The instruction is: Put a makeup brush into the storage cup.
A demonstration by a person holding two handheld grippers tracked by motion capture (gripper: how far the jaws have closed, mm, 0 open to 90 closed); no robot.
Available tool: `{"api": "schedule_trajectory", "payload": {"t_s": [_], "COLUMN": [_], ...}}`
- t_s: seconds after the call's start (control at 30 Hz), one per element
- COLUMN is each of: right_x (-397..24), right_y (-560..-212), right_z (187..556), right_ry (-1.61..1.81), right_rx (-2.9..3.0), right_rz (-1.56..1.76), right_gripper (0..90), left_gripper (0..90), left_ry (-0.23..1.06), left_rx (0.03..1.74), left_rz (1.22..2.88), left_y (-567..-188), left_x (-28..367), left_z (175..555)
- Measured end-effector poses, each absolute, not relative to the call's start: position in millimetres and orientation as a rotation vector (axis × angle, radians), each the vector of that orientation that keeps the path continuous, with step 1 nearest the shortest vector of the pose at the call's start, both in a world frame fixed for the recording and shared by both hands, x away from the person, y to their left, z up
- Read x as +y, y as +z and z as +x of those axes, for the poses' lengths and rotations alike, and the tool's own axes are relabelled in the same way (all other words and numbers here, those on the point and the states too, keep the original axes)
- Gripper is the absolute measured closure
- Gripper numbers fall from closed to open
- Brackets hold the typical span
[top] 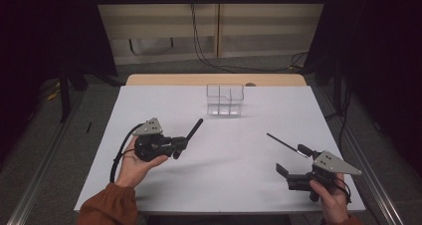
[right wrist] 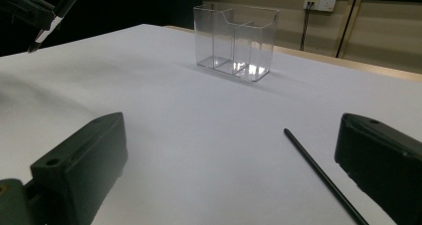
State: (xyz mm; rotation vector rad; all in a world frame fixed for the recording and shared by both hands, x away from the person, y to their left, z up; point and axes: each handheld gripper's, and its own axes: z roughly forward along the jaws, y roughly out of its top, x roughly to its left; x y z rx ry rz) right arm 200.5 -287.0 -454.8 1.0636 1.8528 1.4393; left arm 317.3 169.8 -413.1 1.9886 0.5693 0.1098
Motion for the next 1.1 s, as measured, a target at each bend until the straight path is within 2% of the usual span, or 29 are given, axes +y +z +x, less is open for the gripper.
{"api": "schedule_trajectory", "payload": {"t_s": [0.53, 1.1], "right_x": [-281.7, -268.8], "right_y": [-443.0, -421.8], "right_z": [210.5, 223.7], "right_ry": [1.489, 1.597], "right_rx": [1.83, 1.878], "right_rz": [1.007, 0.905], "right_gripper": [0.0, 0.0], "left_gripper": [76.9, 76.9], "left_ry": [0.066, -0.009], "left_rx": [0.497, 0.422], "left_rz": [1.964, 2.026], "left_y": [-403.8, -398.0], "left_x": [160.1, 134.5], "left_z": [306.0, 289.8]}}
